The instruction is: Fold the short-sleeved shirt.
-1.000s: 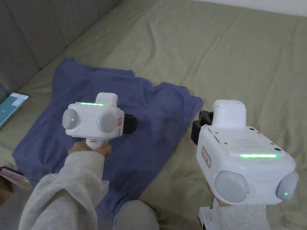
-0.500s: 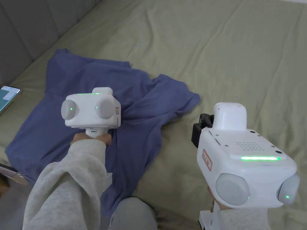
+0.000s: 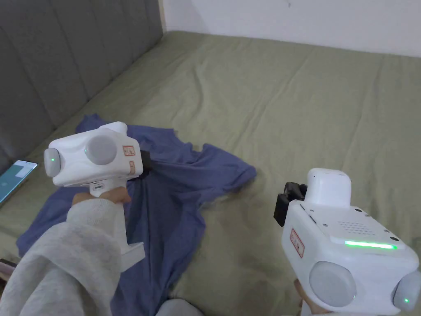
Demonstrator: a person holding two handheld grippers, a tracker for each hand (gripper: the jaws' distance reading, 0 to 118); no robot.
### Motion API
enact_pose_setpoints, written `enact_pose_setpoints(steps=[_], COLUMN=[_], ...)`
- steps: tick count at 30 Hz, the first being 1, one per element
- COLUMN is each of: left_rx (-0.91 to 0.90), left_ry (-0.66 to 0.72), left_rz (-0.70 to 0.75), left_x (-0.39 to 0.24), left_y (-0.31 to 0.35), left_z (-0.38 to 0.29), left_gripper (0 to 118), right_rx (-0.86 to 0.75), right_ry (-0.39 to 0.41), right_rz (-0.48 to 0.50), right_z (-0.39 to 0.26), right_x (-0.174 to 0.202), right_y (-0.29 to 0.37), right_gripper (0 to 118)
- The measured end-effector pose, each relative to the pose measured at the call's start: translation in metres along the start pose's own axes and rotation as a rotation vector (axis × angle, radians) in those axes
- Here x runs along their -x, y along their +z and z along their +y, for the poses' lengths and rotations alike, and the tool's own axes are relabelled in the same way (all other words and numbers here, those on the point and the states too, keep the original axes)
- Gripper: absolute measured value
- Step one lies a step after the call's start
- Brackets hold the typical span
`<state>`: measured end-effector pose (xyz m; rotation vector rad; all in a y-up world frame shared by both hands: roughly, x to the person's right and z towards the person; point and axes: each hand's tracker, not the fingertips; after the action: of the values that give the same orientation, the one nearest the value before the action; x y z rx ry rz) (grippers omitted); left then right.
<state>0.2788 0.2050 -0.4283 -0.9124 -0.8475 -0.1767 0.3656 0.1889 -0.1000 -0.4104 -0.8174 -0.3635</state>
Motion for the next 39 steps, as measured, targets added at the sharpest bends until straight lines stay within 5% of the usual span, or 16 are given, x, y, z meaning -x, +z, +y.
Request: enact_pose_setpoints(steps=[4, 6, 10, 20, 24, 27, 34, 39], left_rx=[-0.119, -0.201, -0.318, -0.397, -0.308, -0.107, 0.314, 0.318], left_ry=[0.069, 0.013, -0.079, -0.402, -0.475, -0.444, -0.590, -0.602], left_rz=[-0.130, -0.164, -0.296, -0.688, -0.761, -0.786, -0.618, -0.573], left_x=[-0.011, -0.028, -0.111, -0.276, -0.332, -0.318, -0.346, -0.340], left_y=[0.006, 0.016, 0.136, 0.196, 0.173, 0.141, 0.000, -0.016], left_z=[0.010, 0.018, 0.056, 0.033, -0.017, -0.027, -0.166, -0.199], left_gripper=[0, 0, 0, 0, 0, 0, 0, 0], right_rx=[-0.042, -0.067, -0.118, -0.255, -0.286, -0.290, -0.227, -0.164], right_ry=[-0.018, -0.033, -0.075, -0.189, -0.230, -0.257, -0.322, -0.318], right_rz=[-0.013, -0.025, -0.067, -0.304, -0.405, -0.462, -0.541, -0.540], right_z=[0.008, 0.012, 0.021, 0.038, 0.035, 0.028, 0.004, -0.008], right_x=[-0.015, -0.024, -0.048, -0.136, -0.175, -0.199, -0.235, -0.240], right_y=[0.021, 0.033, 0.056, 0.130, 0.158, 0.173, 0.175, 0.162], right_gripper=[1, 1, 1, 0, 1, 1, 1, 1])
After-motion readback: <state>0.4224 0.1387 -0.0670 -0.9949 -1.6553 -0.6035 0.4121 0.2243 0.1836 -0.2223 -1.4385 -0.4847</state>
